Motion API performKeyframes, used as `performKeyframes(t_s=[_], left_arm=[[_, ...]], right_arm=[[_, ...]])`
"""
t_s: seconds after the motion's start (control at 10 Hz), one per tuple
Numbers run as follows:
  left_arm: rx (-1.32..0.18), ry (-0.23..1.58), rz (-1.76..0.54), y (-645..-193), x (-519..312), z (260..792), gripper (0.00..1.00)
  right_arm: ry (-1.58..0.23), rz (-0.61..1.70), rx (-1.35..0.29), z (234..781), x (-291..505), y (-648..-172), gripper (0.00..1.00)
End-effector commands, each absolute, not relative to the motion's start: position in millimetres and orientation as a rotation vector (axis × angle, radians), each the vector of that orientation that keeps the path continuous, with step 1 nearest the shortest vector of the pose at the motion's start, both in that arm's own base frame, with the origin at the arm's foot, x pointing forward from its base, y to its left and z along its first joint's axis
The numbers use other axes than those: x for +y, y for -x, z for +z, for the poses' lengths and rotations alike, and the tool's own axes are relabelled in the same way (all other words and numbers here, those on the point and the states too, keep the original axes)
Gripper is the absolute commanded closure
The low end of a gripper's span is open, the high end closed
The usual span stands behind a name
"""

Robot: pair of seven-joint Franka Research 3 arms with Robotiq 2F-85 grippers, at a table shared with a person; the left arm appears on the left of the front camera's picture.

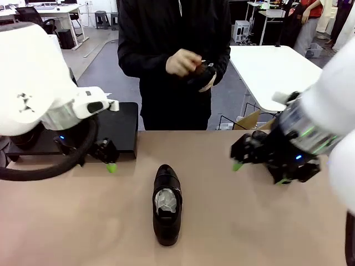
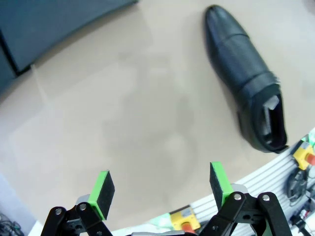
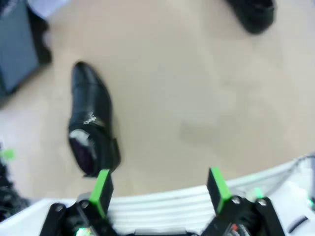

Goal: Organize the shoes by placing them on the stand.
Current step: Place the Shoe from the middle of the table onto the Shoes Stand.

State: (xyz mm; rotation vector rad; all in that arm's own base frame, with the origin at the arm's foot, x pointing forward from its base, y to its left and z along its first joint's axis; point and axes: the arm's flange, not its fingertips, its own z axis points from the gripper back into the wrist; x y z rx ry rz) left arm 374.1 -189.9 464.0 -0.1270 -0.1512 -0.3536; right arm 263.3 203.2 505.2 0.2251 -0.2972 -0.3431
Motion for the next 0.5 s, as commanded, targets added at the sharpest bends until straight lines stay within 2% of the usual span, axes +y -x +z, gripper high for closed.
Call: performKeyframes(t_s=[0.0,0.2,0.4], left_arm=[[-0.152,0.213,-0.265,-369,-218,446,0.00],[-0.044,0.266,-0.120,-369,-261,427,0.00],[0.071,0.257,-0.085,-365,-292,411,0.00]], right_arm=[[-0.222,-0.261,-0.310,495,228,-254,0.00],[-0.222,-0.261,-0.310,495,228,-254,0.00],[-0.222,-0.261,-0.310,495,228,-254,0.00]])
